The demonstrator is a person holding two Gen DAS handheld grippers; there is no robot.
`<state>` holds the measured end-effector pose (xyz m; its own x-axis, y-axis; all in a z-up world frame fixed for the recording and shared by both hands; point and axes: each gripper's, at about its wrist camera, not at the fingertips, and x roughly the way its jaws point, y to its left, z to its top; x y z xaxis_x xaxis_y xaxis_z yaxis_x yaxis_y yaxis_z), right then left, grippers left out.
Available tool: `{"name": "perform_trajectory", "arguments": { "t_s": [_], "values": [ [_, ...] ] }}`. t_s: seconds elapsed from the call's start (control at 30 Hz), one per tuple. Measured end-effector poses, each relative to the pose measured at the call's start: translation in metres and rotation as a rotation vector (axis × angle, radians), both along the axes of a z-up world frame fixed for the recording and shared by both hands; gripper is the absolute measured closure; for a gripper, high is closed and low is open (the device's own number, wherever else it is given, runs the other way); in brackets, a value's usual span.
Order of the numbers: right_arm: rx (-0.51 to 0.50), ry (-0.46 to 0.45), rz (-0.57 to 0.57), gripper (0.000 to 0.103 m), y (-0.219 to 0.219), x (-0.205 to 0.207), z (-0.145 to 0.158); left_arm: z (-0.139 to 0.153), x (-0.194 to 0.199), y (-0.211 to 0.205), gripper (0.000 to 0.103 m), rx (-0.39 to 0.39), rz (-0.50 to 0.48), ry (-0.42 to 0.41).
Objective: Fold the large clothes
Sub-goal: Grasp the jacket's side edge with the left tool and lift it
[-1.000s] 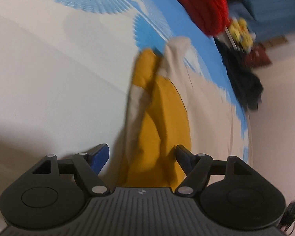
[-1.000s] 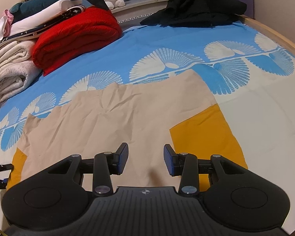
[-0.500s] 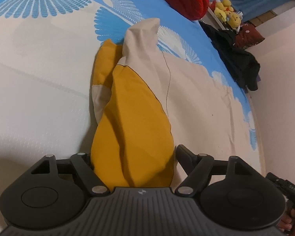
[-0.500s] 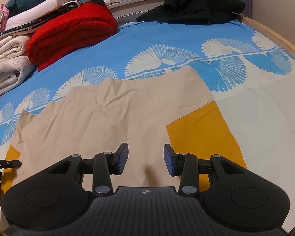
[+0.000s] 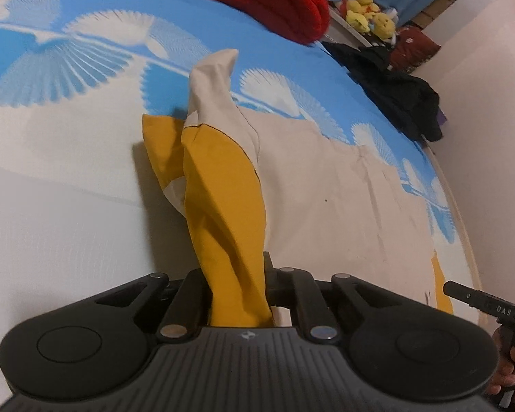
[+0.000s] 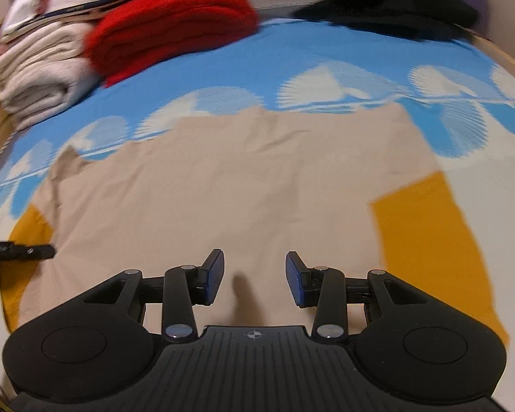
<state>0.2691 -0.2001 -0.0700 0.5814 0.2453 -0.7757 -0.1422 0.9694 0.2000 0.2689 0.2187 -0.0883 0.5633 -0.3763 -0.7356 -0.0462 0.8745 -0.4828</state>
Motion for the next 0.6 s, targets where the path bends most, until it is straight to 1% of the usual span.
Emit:
{"name": "perform_trajectory", "arguments": {
  "t_s": [0.07,0.13,0.27,0.33,0.4,0.43,0.47,0.5,0.6],
  "values": [
    [0.024,-0.013,0.057,0.062,0.019,-0.001,0.001,0.014,-0.008,0.013,0.093,0.036,0.029,0.002],
    [0.046,-0.029,0.126,0.062,0.041,-0.004,0.002,0.029,-0.018,0.026,0.093,0.087,0.057,0.009],
    [0.069,-0.043,0.24,0.062,0.08,-0.008,-0.001,0.056,-0.039,0.039,0.093,0.236,0.087,-0.001],
    [0.062,-0.031,0.278,0.062,0.099,-0.009,-0.006,0.064,-0.045,0.039,0.093,0.265,0.098,-0.01],
    [0.012,0.013,0.31,0.062,0.118,-0.006,-0.021,0.069,-0.046,0.038,0.093,0.265,0.106,-0.013],
    [-0.029,0.041,0.318,0.062,0.127,-0.005,-0.03,0.071,-0.045,0.035,0.093,0.268,0.109,-0.012],
    [-0.09,0.067,0.328,0.061,0.137,-0.002,-0.042,0.074,-0.043,0.031,0.093,0.275,0.109,-0.014],
    [-0.121,0.083,0.331,0.061,0.143,0.0,-0.049,0.077,-0.043,0.026,0.093,0.283,0.11,-0.016],
    [-0.16,0.126,0.313,0.06,0.152,0.011,-0.066,0.084,-0.038,0.011,0.093,0.298,0.108,-0.024]
  ]
}}
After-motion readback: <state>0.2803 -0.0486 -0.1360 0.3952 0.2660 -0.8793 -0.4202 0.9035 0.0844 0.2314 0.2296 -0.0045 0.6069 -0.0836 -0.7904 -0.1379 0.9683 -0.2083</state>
